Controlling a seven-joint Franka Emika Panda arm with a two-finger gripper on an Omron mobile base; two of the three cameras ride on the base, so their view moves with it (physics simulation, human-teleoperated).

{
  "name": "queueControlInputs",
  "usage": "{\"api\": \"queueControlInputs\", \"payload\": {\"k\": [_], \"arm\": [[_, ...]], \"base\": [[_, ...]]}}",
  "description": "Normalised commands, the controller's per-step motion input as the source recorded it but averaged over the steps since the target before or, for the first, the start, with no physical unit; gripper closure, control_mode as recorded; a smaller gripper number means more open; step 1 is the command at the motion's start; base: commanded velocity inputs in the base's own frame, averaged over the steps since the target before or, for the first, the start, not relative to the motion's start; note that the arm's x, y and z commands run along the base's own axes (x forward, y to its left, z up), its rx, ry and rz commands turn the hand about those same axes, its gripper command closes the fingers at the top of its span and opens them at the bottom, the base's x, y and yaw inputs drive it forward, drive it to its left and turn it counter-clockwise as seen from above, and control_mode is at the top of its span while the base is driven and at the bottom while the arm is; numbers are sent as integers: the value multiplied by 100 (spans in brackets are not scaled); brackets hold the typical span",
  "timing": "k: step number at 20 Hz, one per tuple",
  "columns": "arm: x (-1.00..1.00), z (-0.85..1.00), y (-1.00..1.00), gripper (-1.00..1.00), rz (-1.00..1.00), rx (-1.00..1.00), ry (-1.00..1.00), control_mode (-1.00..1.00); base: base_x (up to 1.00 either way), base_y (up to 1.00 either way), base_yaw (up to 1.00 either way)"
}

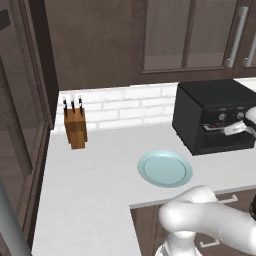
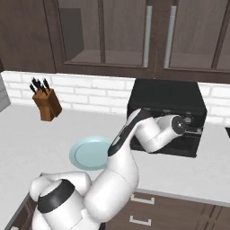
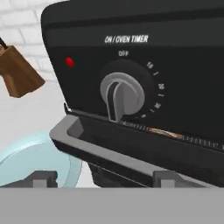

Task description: Pick up the kebab skewer and baguette bread, and place them inside the toaster oven. Close the toaster oven door and start by setting the timer.

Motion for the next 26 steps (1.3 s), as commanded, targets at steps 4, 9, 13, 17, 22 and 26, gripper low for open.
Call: {"api": "queueControlInputs", "payload": {"k": [4,9,13,17,22,26], "arm": [[75,-41,40,-100,-5,-7,-16,-100],[54,-55,26,-100,-4,-7,-10,-100],[40,-39,17,-100,-3,-5,-7,-100],[0,3,0,-100,0,0,-2,-100],[-5,43,0,-100,0,0,0,-100],[-33,49,0,-100,0,0,-1,-100]], "base": [[0,0,0],[0,0,0],[0,0,0],[0,0,0],[0,0,0],[0,0,0]]}}
